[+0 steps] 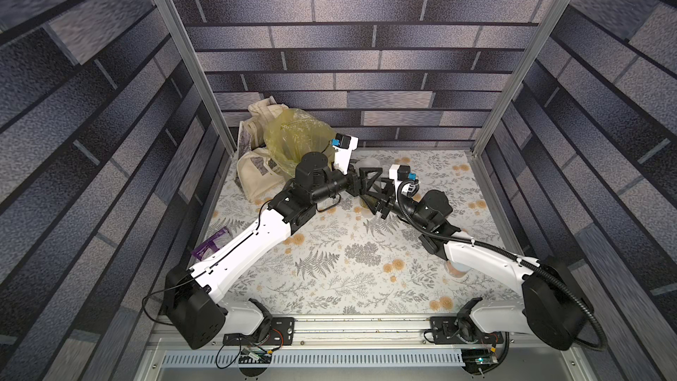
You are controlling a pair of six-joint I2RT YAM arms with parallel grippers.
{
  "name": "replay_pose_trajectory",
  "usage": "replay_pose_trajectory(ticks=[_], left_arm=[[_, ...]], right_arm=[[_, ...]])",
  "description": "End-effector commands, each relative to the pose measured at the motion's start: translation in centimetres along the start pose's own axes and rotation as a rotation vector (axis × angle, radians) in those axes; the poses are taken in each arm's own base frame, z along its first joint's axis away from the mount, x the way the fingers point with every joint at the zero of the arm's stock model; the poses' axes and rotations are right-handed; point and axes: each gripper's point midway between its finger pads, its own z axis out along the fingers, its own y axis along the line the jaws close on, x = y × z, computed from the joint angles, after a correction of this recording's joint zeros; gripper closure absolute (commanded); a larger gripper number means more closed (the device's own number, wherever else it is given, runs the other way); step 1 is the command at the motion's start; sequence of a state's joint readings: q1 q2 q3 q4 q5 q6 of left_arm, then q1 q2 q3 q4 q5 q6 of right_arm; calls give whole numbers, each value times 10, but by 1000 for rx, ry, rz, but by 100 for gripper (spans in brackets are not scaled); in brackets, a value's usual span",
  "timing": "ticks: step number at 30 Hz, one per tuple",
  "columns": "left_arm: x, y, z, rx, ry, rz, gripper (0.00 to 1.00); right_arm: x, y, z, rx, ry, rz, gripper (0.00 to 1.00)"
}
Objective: Empty moldy mung beans from jars
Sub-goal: Unscrew the lid from the jar.
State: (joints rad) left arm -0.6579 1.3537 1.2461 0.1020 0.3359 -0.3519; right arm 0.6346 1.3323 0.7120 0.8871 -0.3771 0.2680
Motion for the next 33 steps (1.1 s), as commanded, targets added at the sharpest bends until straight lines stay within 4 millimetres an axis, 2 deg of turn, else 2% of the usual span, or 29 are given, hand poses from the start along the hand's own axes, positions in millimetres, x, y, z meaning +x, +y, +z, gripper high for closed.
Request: replay_pose_trajectory(ticks=[1, 7, 11, 14, 26, 33], left_arm=[[-39, -3, -9, -73, -123, -93, 33], [-35, 2, 4, -157, -111, -171, 33], [-31, -3, 14, -190, -87, -153, 33], [-28, 0, 17, -231, -85, -163, 32], [-28, 11, 18, -291, -114, -190, 30], [-43, 8, 14, -298, -150, -174, 30]], right_arm=[[12, -62, -16, 308, -4, -60, 60], [12, -81, -22, 436, -12, -80, 60], [14, -92, -29, 509, -23, -86, 60], [17, -100, -34, 560, -18, -81, 60], [19, -113, -43, 652, -21, -74, 60], [24, -122, -51, 719, -25, -83, 60]])
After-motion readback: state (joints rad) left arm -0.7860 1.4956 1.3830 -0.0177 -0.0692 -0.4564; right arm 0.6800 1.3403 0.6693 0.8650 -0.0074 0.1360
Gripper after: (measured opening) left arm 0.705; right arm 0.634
